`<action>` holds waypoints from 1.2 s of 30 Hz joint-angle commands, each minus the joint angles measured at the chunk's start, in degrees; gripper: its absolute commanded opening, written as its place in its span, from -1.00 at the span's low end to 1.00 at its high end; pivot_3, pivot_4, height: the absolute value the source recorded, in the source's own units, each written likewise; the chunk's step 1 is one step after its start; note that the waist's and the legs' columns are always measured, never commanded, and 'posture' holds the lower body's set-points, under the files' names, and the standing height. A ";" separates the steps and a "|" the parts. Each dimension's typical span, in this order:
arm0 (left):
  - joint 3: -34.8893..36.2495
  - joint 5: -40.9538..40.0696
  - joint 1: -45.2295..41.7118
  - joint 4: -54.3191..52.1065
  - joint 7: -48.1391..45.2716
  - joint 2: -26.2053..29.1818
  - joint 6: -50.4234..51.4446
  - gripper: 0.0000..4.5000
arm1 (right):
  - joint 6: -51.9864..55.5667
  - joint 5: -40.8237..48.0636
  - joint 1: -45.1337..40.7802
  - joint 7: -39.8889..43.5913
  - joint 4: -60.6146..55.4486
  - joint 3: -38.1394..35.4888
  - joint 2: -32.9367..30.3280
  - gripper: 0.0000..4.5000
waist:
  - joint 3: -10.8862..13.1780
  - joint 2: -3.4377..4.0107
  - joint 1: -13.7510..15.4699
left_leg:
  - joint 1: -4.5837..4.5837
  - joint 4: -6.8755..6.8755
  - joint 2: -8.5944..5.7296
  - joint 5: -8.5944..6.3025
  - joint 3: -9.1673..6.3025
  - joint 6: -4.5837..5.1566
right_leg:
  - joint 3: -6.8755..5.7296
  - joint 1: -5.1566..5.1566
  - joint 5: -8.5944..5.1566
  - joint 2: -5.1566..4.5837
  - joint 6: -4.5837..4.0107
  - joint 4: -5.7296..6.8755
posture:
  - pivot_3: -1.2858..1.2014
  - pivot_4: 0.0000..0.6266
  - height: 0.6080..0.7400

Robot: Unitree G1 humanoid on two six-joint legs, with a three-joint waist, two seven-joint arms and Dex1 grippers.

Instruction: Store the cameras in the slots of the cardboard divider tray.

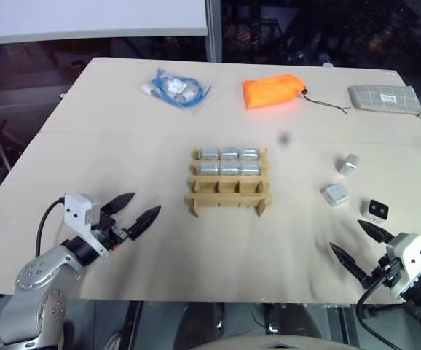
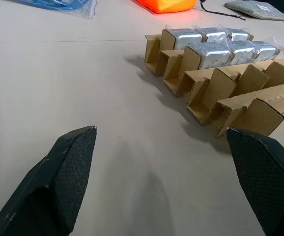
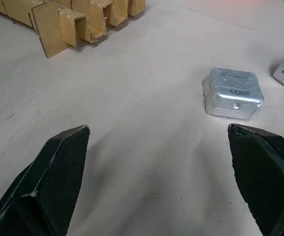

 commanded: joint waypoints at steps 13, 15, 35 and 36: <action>0.75 -10.86 -8.64 -5.06 -7.98 3.62 1.44 0.96 | 33.45 -1.09 -22.71 -20.58 -8.41 -0.38 -4.86 1.00 | -0.07 0.01 0.11 | -0.05 0.17 -0.06 0.16 -0.03 0.26 | -0.08 0.04 0.01 0.03 0.00 0.14 | 0.03 -0.52 1.00; -1.21 -11.03 -9.01 -7.95 -10.13 5.09 1.79 0.96 | 37.39 -0.17 -26.56 -21.62 -6.35 -1.11 -5.26 1.00 | -0.06 0.01 0.01 | -0.04 0.17 -0.07 0.16 -0.02 0.27 | -0.08 0.06 0.01 0.05 0.00 0.12 | 0.03 -0.52 1.00; -6.13 -14.17 -7.48 -17.18 -16.43 9.29 5.21 0.96 | 45.35 0.16 -27.93 -20.35 -3.54 0.33 -7.71 1.00 | -0.06 0.02 -0.03 | 0.04 0.24 -0.07 0.14 0.14 0.36 | -0.13 0.07 -0.01 0.61 0.08 0.25 | 0.03 -0.52 1.00; -6.26 -14.16 -7.28 -17.37 -17.00 9.48 5.22 0.96 | 46.27 0.01 -27.96 -21.23 -4.00 -0.25 -7.63 1.00 | -0.06 0.02 -0.02 | 0.03 0.24 -0.06 0.14 0.14 0.36 | -0.14 0.07 -0.01 0.62 0.08 0.25 | 0.03 -0.52 1.00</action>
